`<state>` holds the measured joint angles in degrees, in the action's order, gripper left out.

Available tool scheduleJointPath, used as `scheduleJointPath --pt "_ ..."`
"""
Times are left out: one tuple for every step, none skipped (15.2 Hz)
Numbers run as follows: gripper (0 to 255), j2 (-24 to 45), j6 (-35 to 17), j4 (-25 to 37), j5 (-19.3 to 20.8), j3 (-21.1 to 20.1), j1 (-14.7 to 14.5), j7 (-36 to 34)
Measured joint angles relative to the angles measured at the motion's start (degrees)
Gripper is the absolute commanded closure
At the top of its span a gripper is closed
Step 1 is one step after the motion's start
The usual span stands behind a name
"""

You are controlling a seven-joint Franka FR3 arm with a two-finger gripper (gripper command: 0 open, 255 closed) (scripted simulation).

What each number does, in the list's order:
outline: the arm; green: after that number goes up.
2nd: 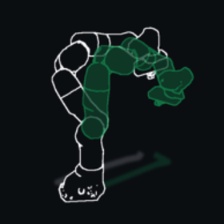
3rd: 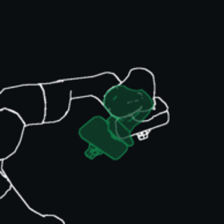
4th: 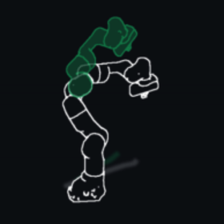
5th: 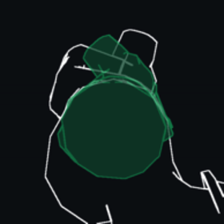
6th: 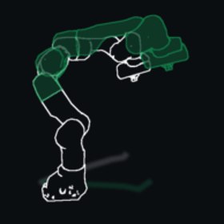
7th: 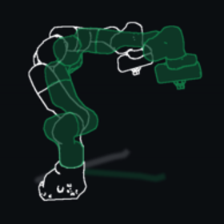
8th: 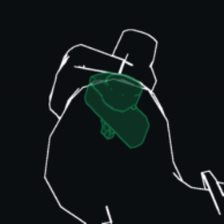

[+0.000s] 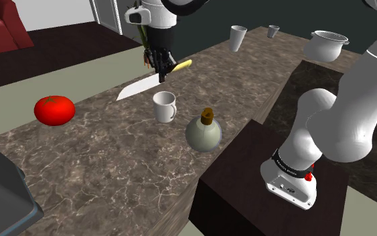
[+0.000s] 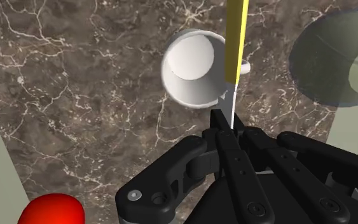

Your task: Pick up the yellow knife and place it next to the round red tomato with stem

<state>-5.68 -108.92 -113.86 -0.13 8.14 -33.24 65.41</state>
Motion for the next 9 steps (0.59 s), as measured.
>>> scheduleJointPath --pt "255 1.5 0.0 1.5 -0.2 -0.4 -0.4 -0.7" --pt "255 2.9 -0.3 2.6 -0.5 -1.1 -1.0 -1.9" --pt "255 4.8 0.5 5.3 -0.7 -1.6 -1.5 -2.8" --pt "255 6.0 0.7 6.7 -0.9 -2.1 -1.9 -3.7" --pt "255 7.1 0.8 7.9 -1.0 -2.6 -2.5 -4.7" --pt "255 8.5 0.6 9.1 -1.0 -3.0 -2.9 -5.6" --pt "255 10.0 1.1 11.1 -1.1 -3.6 -3.6 -6.8" --pt "255 11.7 1.8 13.5 -1.2 -4.0 -4.0 -7.7" --pt "255 13.2 2.5 15.8 -1.2 -4.4 -4.5 -8.6"
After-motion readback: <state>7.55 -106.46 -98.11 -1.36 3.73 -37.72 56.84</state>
